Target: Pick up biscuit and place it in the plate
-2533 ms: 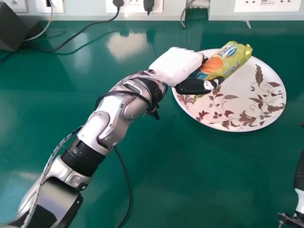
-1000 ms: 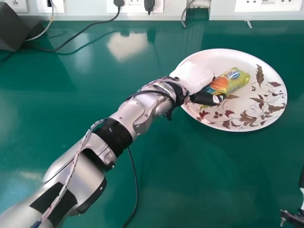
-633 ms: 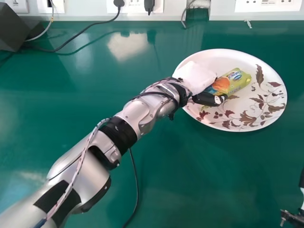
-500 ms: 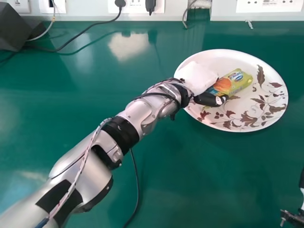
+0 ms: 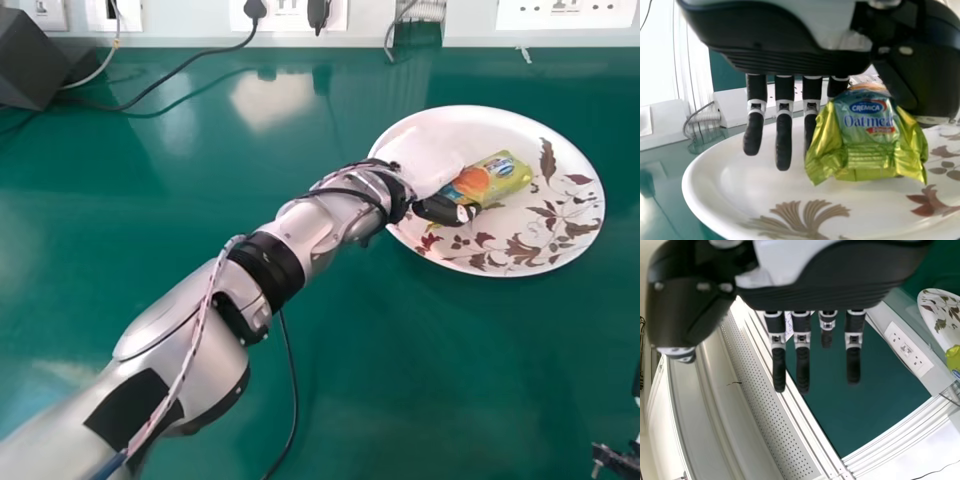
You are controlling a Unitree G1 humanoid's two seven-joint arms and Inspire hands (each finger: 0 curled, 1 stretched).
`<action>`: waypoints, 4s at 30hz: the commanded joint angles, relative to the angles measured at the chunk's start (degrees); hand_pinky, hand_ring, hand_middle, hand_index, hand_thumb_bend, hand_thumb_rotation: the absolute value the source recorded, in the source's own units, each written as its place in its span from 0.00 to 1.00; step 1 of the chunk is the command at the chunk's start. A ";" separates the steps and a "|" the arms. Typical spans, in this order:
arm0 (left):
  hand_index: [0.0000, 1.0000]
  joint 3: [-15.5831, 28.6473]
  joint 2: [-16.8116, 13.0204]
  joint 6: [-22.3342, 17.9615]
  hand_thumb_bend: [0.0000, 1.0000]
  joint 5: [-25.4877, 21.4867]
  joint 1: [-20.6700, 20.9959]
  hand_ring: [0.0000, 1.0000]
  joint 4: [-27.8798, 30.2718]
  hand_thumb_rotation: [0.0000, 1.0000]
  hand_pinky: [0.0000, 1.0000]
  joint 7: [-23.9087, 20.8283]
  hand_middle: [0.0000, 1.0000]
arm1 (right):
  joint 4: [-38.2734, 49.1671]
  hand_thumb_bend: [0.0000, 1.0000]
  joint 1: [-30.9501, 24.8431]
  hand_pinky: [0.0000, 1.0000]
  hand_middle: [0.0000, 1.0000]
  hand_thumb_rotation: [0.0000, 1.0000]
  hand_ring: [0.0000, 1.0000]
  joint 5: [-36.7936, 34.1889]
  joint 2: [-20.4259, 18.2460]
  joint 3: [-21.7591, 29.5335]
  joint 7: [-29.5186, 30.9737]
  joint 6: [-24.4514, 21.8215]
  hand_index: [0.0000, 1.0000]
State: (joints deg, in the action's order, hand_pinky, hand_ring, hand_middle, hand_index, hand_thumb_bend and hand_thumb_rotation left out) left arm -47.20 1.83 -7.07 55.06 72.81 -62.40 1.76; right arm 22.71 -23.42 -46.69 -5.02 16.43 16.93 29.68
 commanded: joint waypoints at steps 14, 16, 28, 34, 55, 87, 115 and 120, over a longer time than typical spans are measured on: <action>0.54 -5.50 2.43 0.34 0.51 1.83 -0.44 0.38 -5.84 0.00 0.29 10.60 0.49 | 0.02 0.53 -0.63 0.50 0.67 0.07 0.62 -2.63 -2.45 -0.25 1.21 0.11 0.49; 0.54 -5.92 2.57 0.70 0.51 1.99 -0.36 0.38 -5.97 0.00 0.29 11.18 0.49 | -0.15 0.53 -0.68 0.50 0.68 0.06 0.63 -2.79 -2.42 -0.14 1.57 0.23 0.49; 0.52 -8.97 3.69 1.52 0.51 3.09 0.42 0.39 -7.63 0.00 0.29 13.45 0.52 | -1.84 0.52 -0.13 0.50 0.70 0.07 0.64 -3.92 -1.66 0.77 3.95 0.16 0.50; 0.57 -8.96 3.88 1.74 0.62 2.64 0.52 0.40 -7.56 0.28 0.31 14.27 0.61 | -3.23 0.52 -0.20 0.55 0.73 0.06 0.68 -3.95 -1.35 1.32 6.71 0.56 0.50; 0.83 -5.73 -0.47 -2.55 1.00 -0.68 -1.32 0.65 -1.27 0.65 0.55 13.66 0.85 | -6.49 0.52 1.51 0.60 0.73 0.07 0.71 -3.04 -0.55 2.85 10.65 1.29 0.49; 0.93 2.66 -6.67 -8.82 1.00 -9.04 -4.21 0.84 6.21 0.63 0.76 16.83 0.95 | -5.72 0.79 2.09 0.73 0.84 0.03 0.88 -7.30 -0.50 3.13 14.70 -1.59 0.82; 1.00 11.22 -12.72 -8.07 1.00 -15.38 -10.33 0.93 21.73 0.64 0.98 22.38 1.00 | -5.43 0.85 1.59 0.85 0.96 0.06 0.96 -6.14 0.11 3.12 16.61 -2.19 0.89; 1.00 12.94 -13.96 -9.16 1.00 -16.88 -11.17 0.92 23.10 0.65 0.96 21.83 0.99 | -5.69 0.85 2.02 0.86 0.99 0.12 0.99 -5.90 0.11 3.33 15.88 -2.49 0.91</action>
State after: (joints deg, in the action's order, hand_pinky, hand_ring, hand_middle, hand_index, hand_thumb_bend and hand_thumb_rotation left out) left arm -35.01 -11.65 -15.60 39.18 62.91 -40.37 23.63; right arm 17.18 -21.41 -52.40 -4.14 19.17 32.77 27.53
